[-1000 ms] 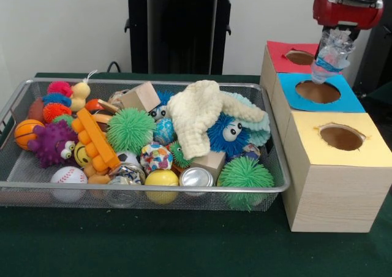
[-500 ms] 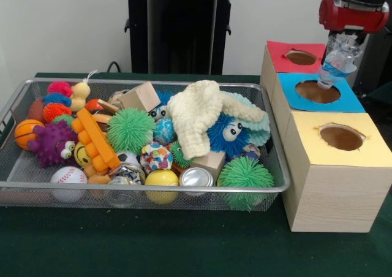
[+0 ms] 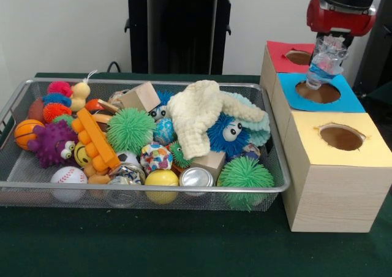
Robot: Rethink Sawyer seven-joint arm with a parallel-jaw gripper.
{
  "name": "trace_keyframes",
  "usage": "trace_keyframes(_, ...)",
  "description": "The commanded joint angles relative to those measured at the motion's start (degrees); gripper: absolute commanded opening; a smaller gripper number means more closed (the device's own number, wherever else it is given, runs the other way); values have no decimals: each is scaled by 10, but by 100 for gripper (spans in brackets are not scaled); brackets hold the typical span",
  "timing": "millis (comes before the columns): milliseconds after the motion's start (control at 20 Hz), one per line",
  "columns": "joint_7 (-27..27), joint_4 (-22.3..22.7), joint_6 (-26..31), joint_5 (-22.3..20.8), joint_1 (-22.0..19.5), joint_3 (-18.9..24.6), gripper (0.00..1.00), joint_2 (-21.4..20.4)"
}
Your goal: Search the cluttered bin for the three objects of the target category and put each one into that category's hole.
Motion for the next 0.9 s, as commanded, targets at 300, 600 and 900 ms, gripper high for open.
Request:
trace_keyframes(300, 100, 52, -60, 11, -35, 56, 0, 17)
trace_keyframes(600, 100, 58, -68, 11, -39, 60, 0, 17)
trace_keyframes(900, 95, 59, -66, 8, -42, 62, 0, 17)
